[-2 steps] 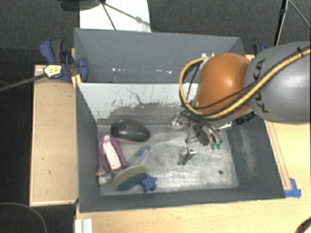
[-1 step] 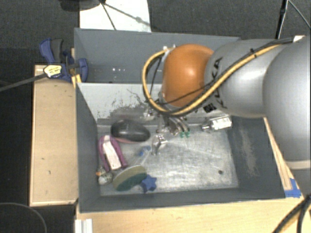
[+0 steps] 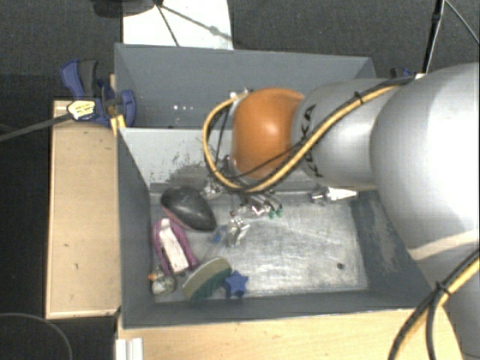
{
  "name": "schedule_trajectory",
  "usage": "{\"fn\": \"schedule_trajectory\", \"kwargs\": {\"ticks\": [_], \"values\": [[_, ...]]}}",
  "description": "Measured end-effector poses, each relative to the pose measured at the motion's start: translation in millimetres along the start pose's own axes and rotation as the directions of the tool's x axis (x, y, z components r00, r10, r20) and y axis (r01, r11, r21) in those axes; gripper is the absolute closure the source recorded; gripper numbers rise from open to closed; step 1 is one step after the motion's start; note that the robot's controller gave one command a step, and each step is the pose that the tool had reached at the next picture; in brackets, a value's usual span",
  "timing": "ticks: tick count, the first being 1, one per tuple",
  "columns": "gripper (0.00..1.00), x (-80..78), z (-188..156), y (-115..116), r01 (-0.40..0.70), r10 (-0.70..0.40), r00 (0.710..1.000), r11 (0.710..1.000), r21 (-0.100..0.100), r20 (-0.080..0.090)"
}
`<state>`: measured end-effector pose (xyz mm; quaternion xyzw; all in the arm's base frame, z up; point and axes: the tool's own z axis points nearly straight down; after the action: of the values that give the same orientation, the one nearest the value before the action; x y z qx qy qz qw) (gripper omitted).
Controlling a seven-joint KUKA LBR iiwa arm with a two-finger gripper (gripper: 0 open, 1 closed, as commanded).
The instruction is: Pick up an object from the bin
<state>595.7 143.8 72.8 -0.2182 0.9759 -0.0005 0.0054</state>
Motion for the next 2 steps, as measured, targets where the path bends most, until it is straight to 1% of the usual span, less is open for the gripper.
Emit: {"fn": "schedule_trajectory", "kwargs": {"ticks": [1,2], "values": [[0.0,1.6,-8,50,-0.053,0.054,0.999,0.999,0.009,-0.01],[0.0,26.0,-129,91,-0.075,0.075,0.997,0.997,-0.004,0.0]]}}
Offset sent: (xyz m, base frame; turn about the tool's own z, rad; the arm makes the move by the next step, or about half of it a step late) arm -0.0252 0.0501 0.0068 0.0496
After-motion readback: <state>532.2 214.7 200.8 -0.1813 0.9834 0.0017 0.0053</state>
